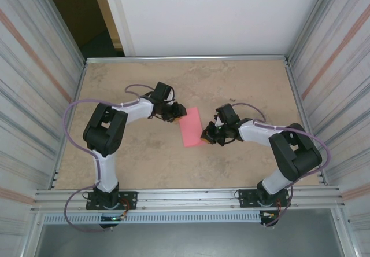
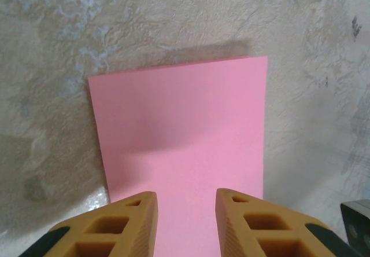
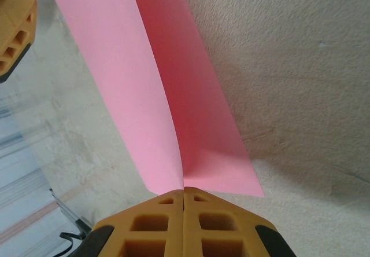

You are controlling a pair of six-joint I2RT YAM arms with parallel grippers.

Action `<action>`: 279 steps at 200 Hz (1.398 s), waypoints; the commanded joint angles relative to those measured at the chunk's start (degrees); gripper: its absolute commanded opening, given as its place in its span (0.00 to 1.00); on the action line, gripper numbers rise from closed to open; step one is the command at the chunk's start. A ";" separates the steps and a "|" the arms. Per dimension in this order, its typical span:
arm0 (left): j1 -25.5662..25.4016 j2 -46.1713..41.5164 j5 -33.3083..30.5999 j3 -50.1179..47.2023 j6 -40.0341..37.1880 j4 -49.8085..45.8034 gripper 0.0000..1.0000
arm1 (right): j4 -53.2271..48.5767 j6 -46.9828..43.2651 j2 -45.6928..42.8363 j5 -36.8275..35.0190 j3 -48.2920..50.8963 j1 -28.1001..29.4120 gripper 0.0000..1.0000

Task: Fold a paper plane with a square sheet of paper (pick it up from the middle)
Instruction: Fold the triangle a second time at the center of the table.

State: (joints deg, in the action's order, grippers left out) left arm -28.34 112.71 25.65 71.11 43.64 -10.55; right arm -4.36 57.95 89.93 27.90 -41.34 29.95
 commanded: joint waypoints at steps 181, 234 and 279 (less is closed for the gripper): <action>0.22 6.82 0.90 3.07 -4.87 -6.09 0.27 | -1.35 -5.04 11.08 3.15 -13.86 3.19 0.02; 0.22 7.00 1.29 3.60 -5.05 -6.16 0.27 | 0.24 -4.87 13.95 3.34 -14.72 3.79 0.02; 0.21 8.86 1.48 4.47 -5.22 -6.35 0.27 | 3.90 -3.16 15.25 2.16 -14.29 3.80 0.02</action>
State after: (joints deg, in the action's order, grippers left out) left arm -28.16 118.21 28.08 75.29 40.01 -13.67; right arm -3.11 54.43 103.90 30.41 -54.65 33.41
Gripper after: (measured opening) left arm 0.273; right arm 0.062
